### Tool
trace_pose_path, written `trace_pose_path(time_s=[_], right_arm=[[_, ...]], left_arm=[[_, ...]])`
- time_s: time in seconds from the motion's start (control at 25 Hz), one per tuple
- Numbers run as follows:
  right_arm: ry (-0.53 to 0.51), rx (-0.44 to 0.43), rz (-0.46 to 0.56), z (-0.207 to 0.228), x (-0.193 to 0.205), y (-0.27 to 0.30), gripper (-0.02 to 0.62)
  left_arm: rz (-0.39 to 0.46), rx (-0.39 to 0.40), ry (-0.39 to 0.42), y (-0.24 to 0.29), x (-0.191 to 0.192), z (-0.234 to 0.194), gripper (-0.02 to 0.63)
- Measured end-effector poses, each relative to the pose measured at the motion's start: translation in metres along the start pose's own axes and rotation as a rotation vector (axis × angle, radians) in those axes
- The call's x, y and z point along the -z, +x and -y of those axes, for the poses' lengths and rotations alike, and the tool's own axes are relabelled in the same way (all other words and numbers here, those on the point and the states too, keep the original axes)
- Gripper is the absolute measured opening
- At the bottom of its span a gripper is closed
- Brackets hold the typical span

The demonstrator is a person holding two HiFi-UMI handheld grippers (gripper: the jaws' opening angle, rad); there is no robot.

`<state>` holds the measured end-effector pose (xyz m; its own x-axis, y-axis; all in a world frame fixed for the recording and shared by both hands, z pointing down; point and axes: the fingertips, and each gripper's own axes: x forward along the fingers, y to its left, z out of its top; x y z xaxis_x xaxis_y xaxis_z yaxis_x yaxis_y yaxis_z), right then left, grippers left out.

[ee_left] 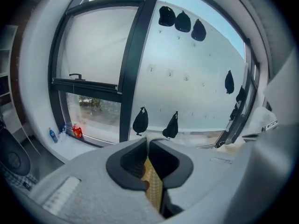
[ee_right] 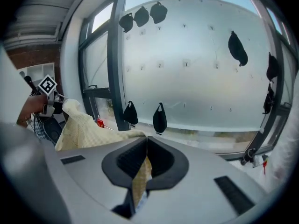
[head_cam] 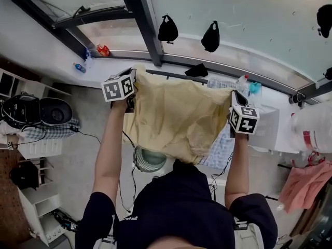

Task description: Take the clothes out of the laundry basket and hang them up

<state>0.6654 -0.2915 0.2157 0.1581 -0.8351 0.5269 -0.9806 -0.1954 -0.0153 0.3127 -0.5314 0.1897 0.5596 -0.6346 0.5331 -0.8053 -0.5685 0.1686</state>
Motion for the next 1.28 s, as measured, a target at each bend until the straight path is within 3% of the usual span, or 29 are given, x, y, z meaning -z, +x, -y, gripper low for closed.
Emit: trace_pose_path(time_s=[0.32,0.48,0.52,0.6,0.68,0.92,1.28], right_arm=[[0.066,-0.014,-0.093,0.014,0.029,0.059,0.009],[0.088,-0.005,-0.163,0.019,0.053,0.077,0.029],[0.099,-0.009,-0.178,0.020,0.059,0.081,0.081],[0.122,-0.026,-0.209,0.022,0.071,0.086,0.207],[0.138,-0.044,-0.242,0.024,0.081,0.089,0.287],[0.255,-0.071,-0.252,0.035,0.094,0.077,0.318],[0.214,-0.076,-0.227,0.017,0.097,0.042,0.319]], left_arm=[[-0.123,-0.054,-0.007,0.066,0.031,-0.007,0.029],[-0.252,0.017,-0.034,0.089,0.066,-0.001,0.031],[-0.291,0.032,-0.032,0.093,0.078,0.001,0.033],[-0.353,0.060,-0.030,0.097,0.099,0.006,0.155],[-0.380,0.076,-0.043,0.097,0.116,0.008,0.207],[-0.385,0.047,-0.076,0.084,0.137,-0.003,0.218],[-0.278,0.041,-0.084,0.042,0.126,-0.003,0.225]])
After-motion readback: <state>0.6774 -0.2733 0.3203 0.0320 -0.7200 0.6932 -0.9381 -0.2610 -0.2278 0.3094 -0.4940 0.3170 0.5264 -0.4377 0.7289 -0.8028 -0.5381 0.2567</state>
